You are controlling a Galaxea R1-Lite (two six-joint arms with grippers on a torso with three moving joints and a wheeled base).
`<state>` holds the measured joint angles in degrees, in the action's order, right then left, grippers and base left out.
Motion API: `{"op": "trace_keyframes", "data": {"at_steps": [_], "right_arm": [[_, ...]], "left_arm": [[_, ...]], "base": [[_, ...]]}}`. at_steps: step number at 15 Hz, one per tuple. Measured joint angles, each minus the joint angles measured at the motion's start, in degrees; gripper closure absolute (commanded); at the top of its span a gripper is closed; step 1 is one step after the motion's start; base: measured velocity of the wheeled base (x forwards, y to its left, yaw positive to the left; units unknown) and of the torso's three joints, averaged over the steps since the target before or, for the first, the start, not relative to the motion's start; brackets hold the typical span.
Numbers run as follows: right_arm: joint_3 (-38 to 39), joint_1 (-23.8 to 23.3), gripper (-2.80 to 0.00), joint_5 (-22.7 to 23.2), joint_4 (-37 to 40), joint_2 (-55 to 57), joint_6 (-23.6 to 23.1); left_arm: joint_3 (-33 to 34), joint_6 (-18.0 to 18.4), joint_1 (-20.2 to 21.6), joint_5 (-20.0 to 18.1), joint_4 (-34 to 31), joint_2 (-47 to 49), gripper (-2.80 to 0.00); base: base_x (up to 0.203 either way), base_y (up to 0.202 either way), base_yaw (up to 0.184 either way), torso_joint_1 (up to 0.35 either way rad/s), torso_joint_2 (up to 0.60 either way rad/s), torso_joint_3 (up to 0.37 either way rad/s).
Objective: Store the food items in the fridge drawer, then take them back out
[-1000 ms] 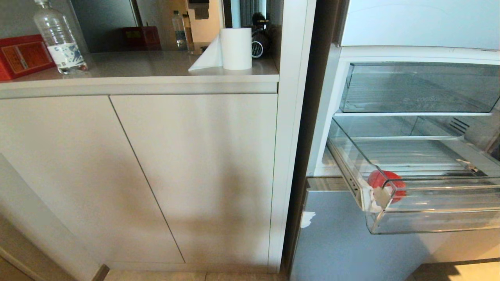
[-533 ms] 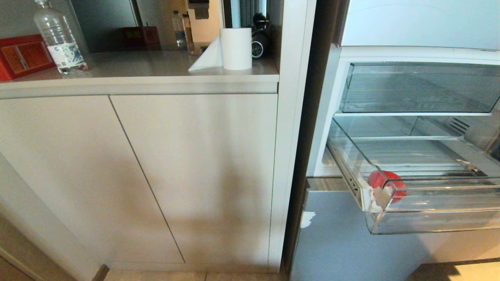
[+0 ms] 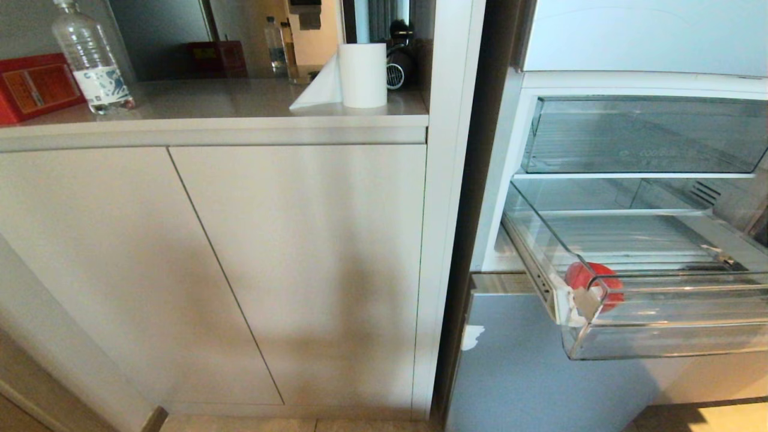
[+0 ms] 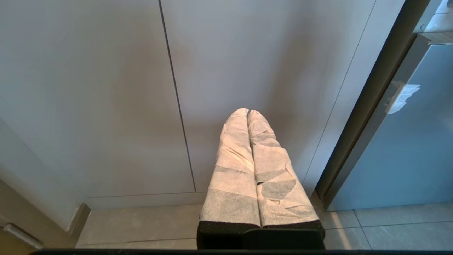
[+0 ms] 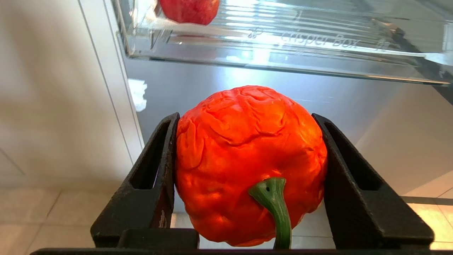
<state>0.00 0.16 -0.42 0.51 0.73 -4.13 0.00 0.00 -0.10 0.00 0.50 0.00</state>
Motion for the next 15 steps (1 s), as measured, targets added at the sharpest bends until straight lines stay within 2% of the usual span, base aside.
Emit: {"op": "trace_keyframes", "data": {"at_steps": [3,15], "right_arm": [[0.00,0.00,0.00,-0.48,0.00,-0.69,2.10],[0.00,-0.02,0.00,-0.46,0.03,-0.81,2.20]], "left_arm": [[0.00,0.00,0.03,0.00,0.04,0.00,0.00],[0.00,0.00,0.00,0.00,0.01,0.00,0.00]], "base": [[0.003,0.002,-0.030,0.001,0.00,0.001],[-0.001,0.006,-0.173,0.003,0.00,0.002]]}}
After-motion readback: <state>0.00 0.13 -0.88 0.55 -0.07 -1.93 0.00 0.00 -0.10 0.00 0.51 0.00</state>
